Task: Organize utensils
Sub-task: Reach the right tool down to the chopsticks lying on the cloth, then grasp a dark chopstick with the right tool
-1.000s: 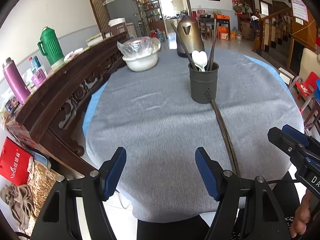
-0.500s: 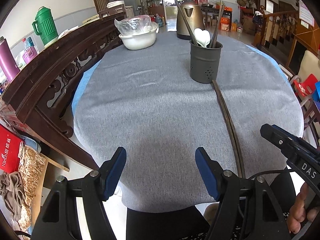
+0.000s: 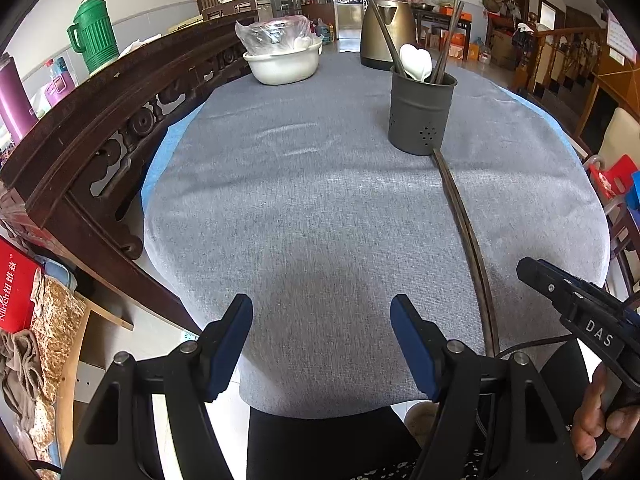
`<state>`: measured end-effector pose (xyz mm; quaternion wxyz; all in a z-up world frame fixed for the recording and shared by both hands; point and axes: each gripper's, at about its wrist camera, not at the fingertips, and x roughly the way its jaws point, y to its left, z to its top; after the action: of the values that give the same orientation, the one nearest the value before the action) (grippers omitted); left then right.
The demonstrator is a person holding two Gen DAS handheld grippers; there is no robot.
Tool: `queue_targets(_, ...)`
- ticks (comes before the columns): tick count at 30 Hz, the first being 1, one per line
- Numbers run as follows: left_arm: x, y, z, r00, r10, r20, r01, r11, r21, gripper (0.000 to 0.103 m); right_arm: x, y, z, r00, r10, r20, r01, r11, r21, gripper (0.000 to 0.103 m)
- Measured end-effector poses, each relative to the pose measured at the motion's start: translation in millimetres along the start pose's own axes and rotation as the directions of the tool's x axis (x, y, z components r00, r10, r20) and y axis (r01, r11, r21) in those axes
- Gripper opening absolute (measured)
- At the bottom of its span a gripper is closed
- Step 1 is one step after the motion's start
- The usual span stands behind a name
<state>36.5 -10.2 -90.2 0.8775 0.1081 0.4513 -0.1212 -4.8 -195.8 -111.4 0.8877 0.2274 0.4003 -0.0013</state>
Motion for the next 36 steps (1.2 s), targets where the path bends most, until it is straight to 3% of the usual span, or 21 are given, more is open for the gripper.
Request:
queue_targets(14, 11.8, 0.0, -7.3, 1.0, 0.001, -0.03, -0.001, 1.0, -0.007, 0.072, 35.9, 13.8, 17.9, 0.999, -0.038, -0.031, 0.036, 0.997, -0.069, 0.029)
queue_targets(20, 12.5, 0.6, -8.5, 1.0, 0.001, -0.031, -0.001, 1.0, -0.009, 0.072, 54.3, 22.7, 20.4, 0.992, -0.101, -0.073, 0.093, 0.989, -0.112, 0.029)
queue_targets(36, 14.9, 3.8, -12.1, 0.999, -0.006, -0.034, 0.006, 1.0, -0.021, 0.072, 59.7, 30.9, 24.4, 0.982, -0.168, -0.086, 0.153, 0.975, -0.163, 0.028)
